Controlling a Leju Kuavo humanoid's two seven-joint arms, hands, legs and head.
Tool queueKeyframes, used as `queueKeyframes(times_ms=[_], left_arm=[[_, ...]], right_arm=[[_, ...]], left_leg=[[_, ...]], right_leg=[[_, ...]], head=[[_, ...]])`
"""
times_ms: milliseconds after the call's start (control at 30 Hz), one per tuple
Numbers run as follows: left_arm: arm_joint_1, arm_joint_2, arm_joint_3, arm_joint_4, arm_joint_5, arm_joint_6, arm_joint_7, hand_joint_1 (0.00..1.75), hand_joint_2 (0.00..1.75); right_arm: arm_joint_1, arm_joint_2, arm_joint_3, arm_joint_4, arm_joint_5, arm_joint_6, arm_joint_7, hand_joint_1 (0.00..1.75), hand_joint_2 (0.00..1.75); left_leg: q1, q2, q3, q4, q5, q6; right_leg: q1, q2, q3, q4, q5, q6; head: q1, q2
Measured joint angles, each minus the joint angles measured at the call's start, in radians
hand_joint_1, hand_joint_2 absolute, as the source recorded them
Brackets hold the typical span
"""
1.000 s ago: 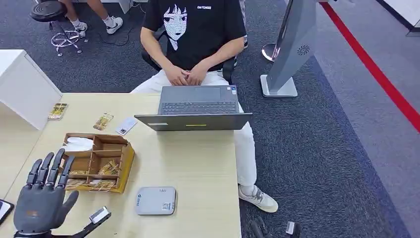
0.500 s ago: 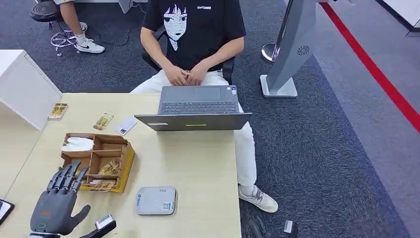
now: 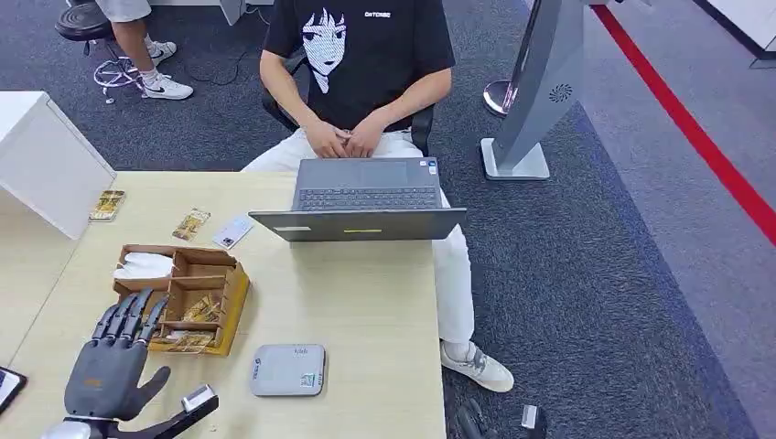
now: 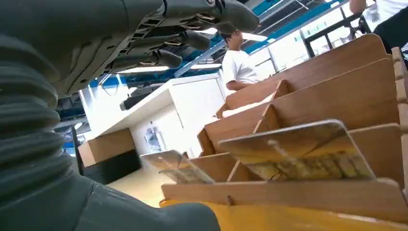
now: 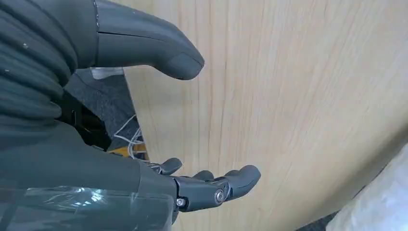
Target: Pass the card to the sensor for recognition and then transmit it.
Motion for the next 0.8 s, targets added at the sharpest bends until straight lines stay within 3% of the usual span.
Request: queueKeyframes(times_ms=[300,800], left_arm=[[-0.056,-0.041,0.000,0.069,0.007,-0.001,-0.025,0.00,1.75],[-0.073,-0.077,0.000,0.124,-0.002,0.002,-0.039,0.00,1.75]], right_arm=[[-0.004,0.000,0.020,0.005,0.001,-0.001,0.005,0.00,1.75],[-0.006,0.000,0.035,0.006,0.000,0.009,0.016,0.00,1.75]], left_leg=[[0.000,0.000,0.000,0.000,0.000,0.000],[0.000,0.000,0.000,0.000,0.000,0.000]], right_leg=[[0.000,0.000,0.000,0.000,0.000,0.000],[0.000,0.000,-0.001,0.000,0.000,0.000]], head=[[0.000,0.000],[0.000,0.000]])
